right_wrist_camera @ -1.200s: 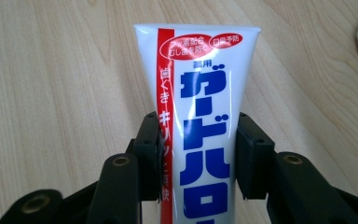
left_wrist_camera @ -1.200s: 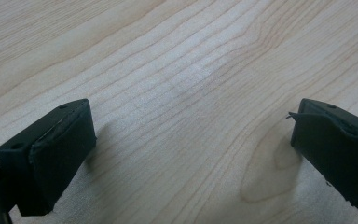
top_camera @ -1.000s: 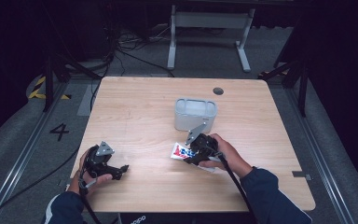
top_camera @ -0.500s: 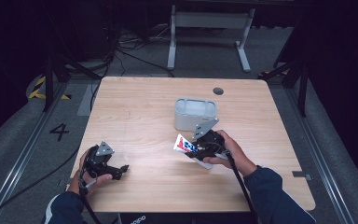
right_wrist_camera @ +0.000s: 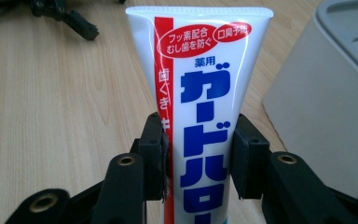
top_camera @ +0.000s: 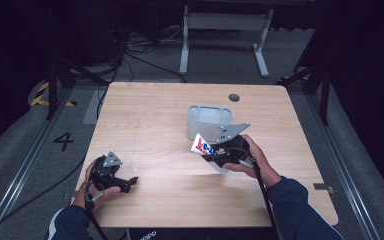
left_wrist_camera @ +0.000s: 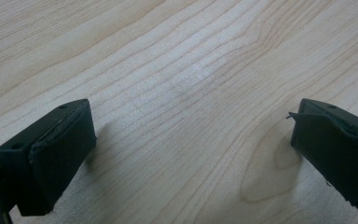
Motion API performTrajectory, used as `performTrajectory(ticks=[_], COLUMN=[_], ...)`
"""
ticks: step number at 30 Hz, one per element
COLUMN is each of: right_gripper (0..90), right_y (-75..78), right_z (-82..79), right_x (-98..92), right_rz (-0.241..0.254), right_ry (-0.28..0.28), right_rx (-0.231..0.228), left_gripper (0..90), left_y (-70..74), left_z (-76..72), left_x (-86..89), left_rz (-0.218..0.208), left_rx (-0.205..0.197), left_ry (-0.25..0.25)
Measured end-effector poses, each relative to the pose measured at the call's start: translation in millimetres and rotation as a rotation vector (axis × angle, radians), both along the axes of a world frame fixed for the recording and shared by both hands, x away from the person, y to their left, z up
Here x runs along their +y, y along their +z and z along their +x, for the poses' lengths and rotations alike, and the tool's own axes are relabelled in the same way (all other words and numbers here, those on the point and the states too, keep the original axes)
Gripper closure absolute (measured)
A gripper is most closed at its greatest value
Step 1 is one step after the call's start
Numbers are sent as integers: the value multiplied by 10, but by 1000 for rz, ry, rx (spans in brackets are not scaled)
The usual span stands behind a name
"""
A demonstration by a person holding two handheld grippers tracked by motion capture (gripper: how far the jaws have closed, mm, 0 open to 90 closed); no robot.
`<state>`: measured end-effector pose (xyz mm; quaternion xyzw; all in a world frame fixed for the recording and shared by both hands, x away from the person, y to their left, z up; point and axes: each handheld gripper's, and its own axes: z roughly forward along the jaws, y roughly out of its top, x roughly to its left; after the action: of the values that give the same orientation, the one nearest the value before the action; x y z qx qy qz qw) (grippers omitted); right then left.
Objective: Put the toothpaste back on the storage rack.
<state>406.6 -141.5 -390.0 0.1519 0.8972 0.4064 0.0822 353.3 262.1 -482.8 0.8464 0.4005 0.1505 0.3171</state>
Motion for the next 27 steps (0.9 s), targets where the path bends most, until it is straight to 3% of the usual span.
performTrajectory(ticks=[14,27], right_gripper=[633,634], right_y=[230,367], right_z=[-24,-39], right_x=[-230,-354], right_rz=[104,171], right_ry=[-56,-89], right_rx=[-70,-116], left_gripper=[2,2], left_y=[0,0], left_z=[0,0], left_x=[0,0], left_rz=[0,0], left_rx=[0,1], left_ry=[0,0])
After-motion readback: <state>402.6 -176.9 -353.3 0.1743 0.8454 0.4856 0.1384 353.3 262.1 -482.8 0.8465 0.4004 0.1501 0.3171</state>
